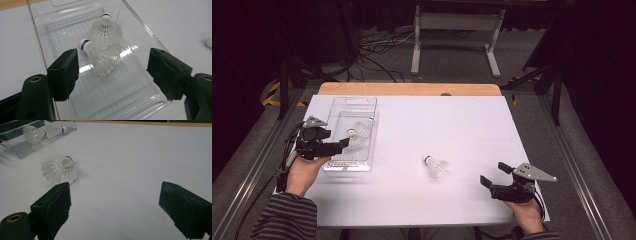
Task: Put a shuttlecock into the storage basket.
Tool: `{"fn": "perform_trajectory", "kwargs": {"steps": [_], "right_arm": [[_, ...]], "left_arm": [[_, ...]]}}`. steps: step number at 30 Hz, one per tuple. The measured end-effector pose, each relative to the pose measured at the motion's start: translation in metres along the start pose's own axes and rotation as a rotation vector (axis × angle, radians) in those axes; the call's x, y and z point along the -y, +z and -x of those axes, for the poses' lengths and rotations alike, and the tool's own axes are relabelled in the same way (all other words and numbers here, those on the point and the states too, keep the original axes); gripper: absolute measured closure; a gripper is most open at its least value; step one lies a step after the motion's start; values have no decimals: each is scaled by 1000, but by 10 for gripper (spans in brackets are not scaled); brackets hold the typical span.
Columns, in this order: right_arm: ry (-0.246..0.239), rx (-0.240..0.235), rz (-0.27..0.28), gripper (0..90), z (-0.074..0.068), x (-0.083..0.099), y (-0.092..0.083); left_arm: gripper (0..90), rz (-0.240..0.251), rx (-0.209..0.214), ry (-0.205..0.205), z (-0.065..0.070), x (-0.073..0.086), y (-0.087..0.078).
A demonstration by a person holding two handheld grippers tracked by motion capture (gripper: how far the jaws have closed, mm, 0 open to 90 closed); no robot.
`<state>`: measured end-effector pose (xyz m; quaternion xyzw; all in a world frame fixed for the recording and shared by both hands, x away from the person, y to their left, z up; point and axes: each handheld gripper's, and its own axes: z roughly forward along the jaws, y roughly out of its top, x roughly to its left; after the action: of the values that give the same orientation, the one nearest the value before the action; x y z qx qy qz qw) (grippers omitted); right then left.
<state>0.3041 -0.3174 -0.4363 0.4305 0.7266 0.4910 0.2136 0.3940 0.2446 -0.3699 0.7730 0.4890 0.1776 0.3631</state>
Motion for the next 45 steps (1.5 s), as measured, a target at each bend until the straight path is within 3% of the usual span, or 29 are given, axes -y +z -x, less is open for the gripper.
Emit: {"fn": "perform_trajectory", "kwargs": {"steps": [20,35,45], "right_arm": [[0,1,-1,114,0,0,0],[-1,1,-2,114,0,0,0],[0,4,-4,114,0,0,0]], "left_arm": [[242,37,20,21,7,16,-12],[236,68,19,18,11,30,-18],[236,104,18,-8,10,40,-22]]}}
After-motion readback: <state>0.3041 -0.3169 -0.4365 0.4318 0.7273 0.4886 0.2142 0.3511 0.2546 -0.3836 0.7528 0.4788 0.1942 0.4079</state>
